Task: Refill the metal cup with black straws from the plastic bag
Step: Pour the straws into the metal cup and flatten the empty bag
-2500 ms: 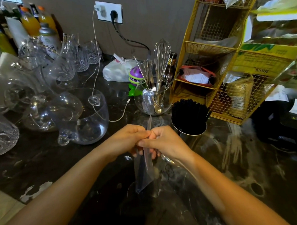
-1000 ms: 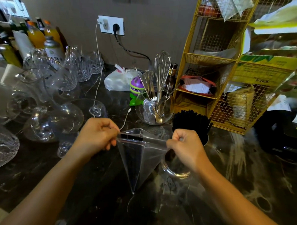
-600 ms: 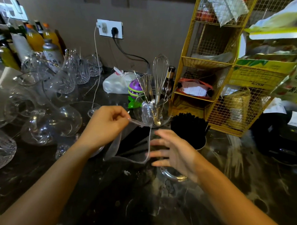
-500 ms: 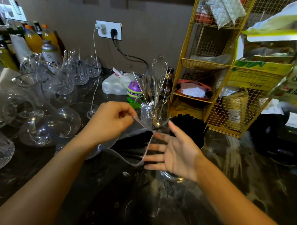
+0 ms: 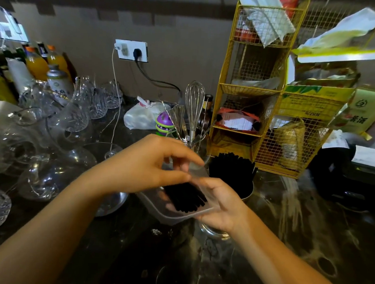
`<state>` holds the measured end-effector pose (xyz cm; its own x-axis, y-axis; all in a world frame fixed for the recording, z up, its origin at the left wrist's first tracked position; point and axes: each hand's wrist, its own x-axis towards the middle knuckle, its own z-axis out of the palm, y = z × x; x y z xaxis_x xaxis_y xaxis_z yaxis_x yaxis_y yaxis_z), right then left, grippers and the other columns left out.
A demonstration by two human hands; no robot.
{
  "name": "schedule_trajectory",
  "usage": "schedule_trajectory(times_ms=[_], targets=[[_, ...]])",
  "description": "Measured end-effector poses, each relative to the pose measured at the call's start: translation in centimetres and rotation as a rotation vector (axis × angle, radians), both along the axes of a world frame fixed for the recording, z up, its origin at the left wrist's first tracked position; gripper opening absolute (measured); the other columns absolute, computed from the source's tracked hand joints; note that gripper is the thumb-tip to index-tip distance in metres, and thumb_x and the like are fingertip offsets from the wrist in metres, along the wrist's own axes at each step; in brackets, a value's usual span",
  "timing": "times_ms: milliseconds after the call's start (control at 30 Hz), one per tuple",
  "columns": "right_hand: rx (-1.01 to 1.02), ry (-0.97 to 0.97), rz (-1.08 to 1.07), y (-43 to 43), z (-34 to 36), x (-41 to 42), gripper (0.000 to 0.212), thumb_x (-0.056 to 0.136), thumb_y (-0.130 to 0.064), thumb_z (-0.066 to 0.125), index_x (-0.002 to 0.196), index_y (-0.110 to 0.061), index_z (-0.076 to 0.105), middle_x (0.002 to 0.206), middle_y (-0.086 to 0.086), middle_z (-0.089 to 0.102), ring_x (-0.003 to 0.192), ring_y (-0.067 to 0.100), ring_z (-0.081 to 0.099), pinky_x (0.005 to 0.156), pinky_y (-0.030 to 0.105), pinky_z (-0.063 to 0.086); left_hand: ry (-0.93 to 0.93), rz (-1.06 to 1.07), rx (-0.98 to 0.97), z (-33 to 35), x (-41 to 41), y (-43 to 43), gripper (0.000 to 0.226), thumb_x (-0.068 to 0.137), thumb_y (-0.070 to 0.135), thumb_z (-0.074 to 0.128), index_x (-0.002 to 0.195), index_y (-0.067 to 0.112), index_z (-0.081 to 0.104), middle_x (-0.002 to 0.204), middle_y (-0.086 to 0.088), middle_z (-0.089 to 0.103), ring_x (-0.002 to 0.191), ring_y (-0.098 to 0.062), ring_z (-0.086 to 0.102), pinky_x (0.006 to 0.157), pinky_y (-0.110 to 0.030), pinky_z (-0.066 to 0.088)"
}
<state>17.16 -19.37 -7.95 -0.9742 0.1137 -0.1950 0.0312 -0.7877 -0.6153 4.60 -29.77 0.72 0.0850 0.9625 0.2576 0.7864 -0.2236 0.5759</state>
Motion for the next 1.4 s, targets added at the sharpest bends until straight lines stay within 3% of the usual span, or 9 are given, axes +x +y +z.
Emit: schedule_trajectory(times_ms=[100, 233, 433, 533, 800, 933, 1067, 1267, 1400], targets=[[0.139, 0.055, -0.011, 0.5, 0.7, -0.1, 0.038, 0.073, -0.005, 0.048, 0.107, -0.009, 0.064, 0.104, 0.015, 0.061, 0.097, 0.027, 0.056, 0.085, 0.036, 0.048, -0.322, 0.04, -0.04, 0.7, -1.7, -0.7, 0.047, 0.063, 0.033, 0.071, 0.107, 0.04, 0.058, 0.101, 0.008, 0.067, 0.097, -0.004, 0.061, 0.078, -0.014, 0.05], [0.265, 0.111, 0.021, 1.8, 1.4, 0.0, 0.056, 0.07, -0.004, 0.057, 0.126, -0.005, 0.048, 0.104, 0.014, 0.058, 0.091, 0.018, 0.058, 0.088, 0.035, 0.04, -0.86, 0.468, 0.113, -2.0, -4.0, 0.7, 0.043, 0.071, 0.025, 0.06, 0.112, 0.031, 0.052, 0.112, 0.003, 0.061, 0.095, -0.005, 0.061, 0.075, -0.022, 0.053], [0.374, 0.102, -0.096, 4.5, 3.1, 0.9, 0.052, 0.071, 0.001, 0.054, 0.122, -0.012, 0.053, 0.087, 0.007, 0.073, 0.069, 0.013, 0.07, 0.069, 0.025, 0.056, -1.342, 0.214, -0.429, -4.3, -3.5, 4.4, 0.027, 0.064, 0.027, 0.058, 0.081, 0.011, 0.071, 0.079, -0.007, 0.075, 0.071, -0.02, 0.07, 0.061, -0.03, 0.059], [0.423, 0.074, -0.165, 5.9, 4.4, 1.5, 0.048, 0.08, 0.009, 0.044, 0.124, -0.01, 0.05, 0.091, 0.01, 0.071, 0.067, 0.015, 0.07, 0.058, 0.024, 0.058, -1.28, 0.109, -0.442, -3.6, -3.2, 7.5, 0.035, 0.065, 0.025, 0.062, 0.095, 0.007, 0.067, 0.092, -0.009, 0.071, 0.083, -0.022, 0.067, 0.072, -0.033, 0.057], [0.726, -0.039, -0.488, 9.8, 6.9, 2.7, 0.043, 0.084, 0.012, 0.041, 0.119, -0.01, 0.053, 0.104, 0.014, 0.066, 0.083, 0.018, 0.067, 0.074, 0.026, 0.056, -0.939, 0.058, -0.233, -0.9, -0.8, 14.5, 0.011, 0.076, 0.008, 0.06, 0.077, 0.017, 0.067, 0.07, 0.006, 0.074, 0.072, -0.009, 0.068, 0.074, -0.027, 0.056], [0.944, -0.071, -0.628, 10.6, 6.6, 3.2, 0.052, 0.081, 0.014, 0.046, 0.127, -0.009, 0.045, 0.102, -0.001, 0.065, 0.084, 0.002, 0.066, 0.072, 0.016, 0.055, -0.923, 0.018, -0.16, -0.3, 0.1, 15.8, 0.019, 0.077, -0.001, 0.059, 0.089, 0.013, 0.065, 0.075, 0.002, 0.075, 0.07, -0.01, 0.069, 0.054, -0.018, 0.053], [0.999, -0.044, -0.738, 10.7, 5.4, 3.6, 0.053, 0.08, 0.012, 0.051, 0.119, -0.024, 0.053, 0.114, -0.005, 0.062, 0.104, 0.008, 0.06, 0.085, 0.021, 0.052, -0.858, -0.006, -0.044, -0.8, 0.5, 16.1, 0.029, 0.074, -0.007, 0.06, 0.091, 0.017, 0.063, 0.075, 0.007, 0.075, 0.07, -0.01, 0.07, 0.054, -0.015, 0.052], [1.001, -0.002, -0.776, 10.2, 2.8, 3.6, 0.058, 0.08, 0.012, 0.052, 0.095, -0.043, 0.064, 0.093, -0.022, 0.07, 0.094, -0.002, 0.064, 0.07, 0.015, 0.053, -0.713, 0.007, 0.045, -3.2, 0.3, 15.7, 0.034, 0.069, -0.006, 0.065, 0.086, 0.024, 0.063, 0.075, 0.014, 0.074, 0.08, -0.008, 0.069, 0.08, -0.028, 0.053], [0.994, 0.012, -0.763, 10.1, 1.9, 3.6, 0.057, 0.081, 0.009, 0.052, 0.089, -0.045, 0.066, 0.088, -0.024, 0.071, 0.094, -0.003, 0.063, 0.072, 0.014, 0.052, -0.754, -0.038, 0.043, -4.2, 0.3, 15.2, 0.036, 0.069, -0.008, 0.064, 0.087, 0.023, 0.063, 0.079, 0.011, 0.074, 0.082, -0.005, 0.068, 0.07, -0.017, 0.054]])
